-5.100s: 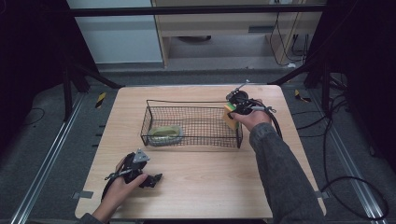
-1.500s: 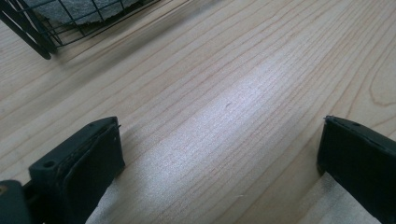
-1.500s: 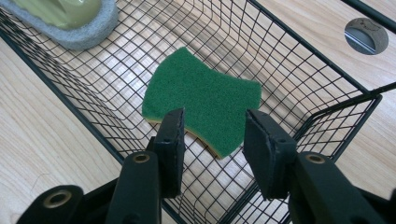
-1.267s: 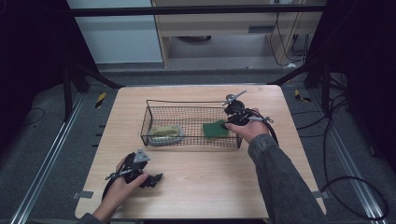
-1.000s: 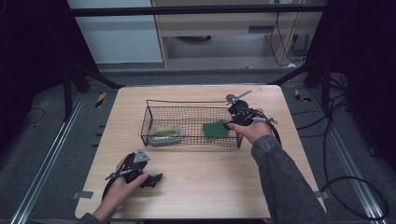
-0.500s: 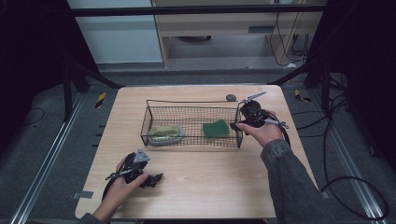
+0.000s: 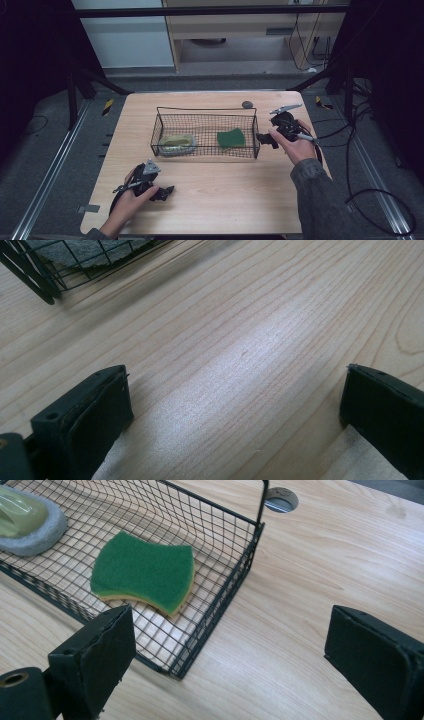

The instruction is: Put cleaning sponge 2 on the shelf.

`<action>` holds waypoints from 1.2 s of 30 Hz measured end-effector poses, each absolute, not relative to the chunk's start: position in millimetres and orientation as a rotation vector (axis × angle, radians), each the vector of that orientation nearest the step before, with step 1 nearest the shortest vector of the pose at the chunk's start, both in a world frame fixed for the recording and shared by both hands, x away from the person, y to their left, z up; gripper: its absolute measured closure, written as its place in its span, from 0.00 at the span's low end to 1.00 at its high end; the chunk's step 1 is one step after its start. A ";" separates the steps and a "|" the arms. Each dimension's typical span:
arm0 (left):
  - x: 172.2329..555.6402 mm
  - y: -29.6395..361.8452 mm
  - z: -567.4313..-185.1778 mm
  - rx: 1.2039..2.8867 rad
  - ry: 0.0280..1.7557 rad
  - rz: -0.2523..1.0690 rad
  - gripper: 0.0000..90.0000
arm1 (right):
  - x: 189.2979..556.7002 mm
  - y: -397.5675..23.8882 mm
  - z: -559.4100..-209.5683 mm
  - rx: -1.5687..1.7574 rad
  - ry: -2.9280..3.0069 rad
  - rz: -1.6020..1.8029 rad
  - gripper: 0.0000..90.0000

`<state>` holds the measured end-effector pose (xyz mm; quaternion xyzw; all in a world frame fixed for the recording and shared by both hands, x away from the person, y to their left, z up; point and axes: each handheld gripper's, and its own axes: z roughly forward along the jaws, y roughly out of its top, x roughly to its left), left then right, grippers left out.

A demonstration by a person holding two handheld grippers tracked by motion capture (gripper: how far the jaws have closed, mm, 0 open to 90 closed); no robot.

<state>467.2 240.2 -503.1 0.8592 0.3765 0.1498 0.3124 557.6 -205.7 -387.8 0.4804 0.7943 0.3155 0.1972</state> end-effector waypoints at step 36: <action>467.4 240.4 -503.7 2.260 0.989 0.398 0.00 | 518.3 -278.9 -451.1 1.405 2.080 0.885 0.10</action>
